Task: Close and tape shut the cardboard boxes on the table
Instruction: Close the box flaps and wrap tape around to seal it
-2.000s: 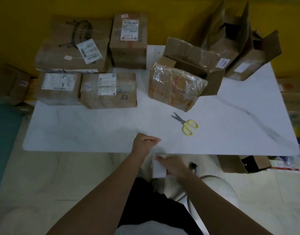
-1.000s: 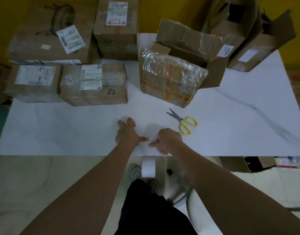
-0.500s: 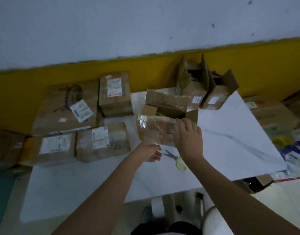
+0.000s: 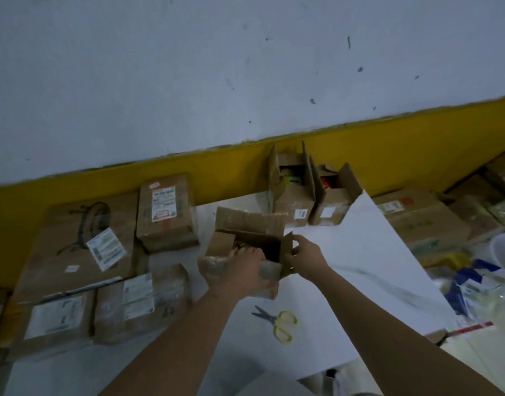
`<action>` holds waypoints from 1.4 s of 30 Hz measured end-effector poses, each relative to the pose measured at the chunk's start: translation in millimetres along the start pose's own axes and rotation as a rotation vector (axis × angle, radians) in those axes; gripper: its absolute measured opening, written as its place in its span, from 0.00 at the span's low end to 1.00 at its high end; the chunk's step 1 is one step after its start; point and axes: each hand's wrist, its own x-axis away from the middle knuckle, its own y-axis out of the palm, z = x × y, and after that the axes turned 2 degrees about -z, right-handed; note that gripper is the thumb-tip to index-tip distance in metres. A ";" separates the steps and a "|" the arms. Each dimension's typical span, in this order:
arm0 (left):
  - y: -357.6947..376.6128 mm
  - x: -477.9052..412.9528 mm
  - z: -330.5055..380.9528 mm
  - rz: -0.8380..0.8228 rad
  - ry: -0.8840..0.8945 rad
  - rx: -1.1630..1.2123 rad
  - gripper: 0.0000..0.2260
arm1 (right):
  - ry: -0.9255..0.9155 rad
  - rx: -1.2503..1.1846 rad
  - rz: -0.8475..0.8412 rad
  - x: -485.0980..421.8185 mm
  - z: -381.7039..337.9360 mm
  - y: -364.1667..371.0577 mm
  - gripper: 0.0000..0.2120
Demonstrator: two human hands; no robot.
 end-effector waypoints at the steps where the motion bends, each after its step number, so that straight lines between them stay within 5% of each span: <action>1: 2.1 2.2 3.0 0.021 0.006 0.020 0.14 | -0.007 0.005 -0.029 -2.7 -1.2 -1.7 0.25; 5: 13.4 12.2 0.9 0.043 0.134 -0.117 0.06 | -0.157 0.067 -0.045 -9.8 -8.9 9.0 0.19; 12: 9.8 6.8 -29.4 0.264 0.018 -0.159 0.15 | -0.422 0.834 -0.246 -44.3 17.0 32.6 0.15; 14: 11.8 0.6 -30.5 0.223 0.023 -0.180 0.18 | -0.503 0.755 -0.224 -45.8 6.8 26.6 0.09; 19: 24.1 -14.9 -34.9 0.270 -0.027 -0.209 0.28 | -0.433 0.558 0.247 -54.9 -15.6 7.8 0.15; 24: 30.2 -26.8 -33.9 0.266 -0.308 -0.172 0.49 | -0.360 0.671 0.016 -75.1 -26.3 4.5 0.30; 28: 29.9 -27.4 -34.8 0.359 -0.233 -0.230 0.54 | -0.533 0.829 0.042 -74.9 -31.4 4.7 0.17; 32: 32.4 -30.1 -35.5 0.333 -0.066 -0.393 0.46 | -0.690 0.952 0.024 -59.0 5.4 30.2 0.10; 37: 40.7 -34.3 -76.7 0.168 0.018 -0.386 0.42 | -0.586 0.870 -0.194 -50.6 40.8 36.3 0.43; 42: 9.8 -46.7 -109.5 -0.048 0.166 -0.536 0.57 | -0.540 1.066 -0.273 -61.1 20.4 33.8 0.59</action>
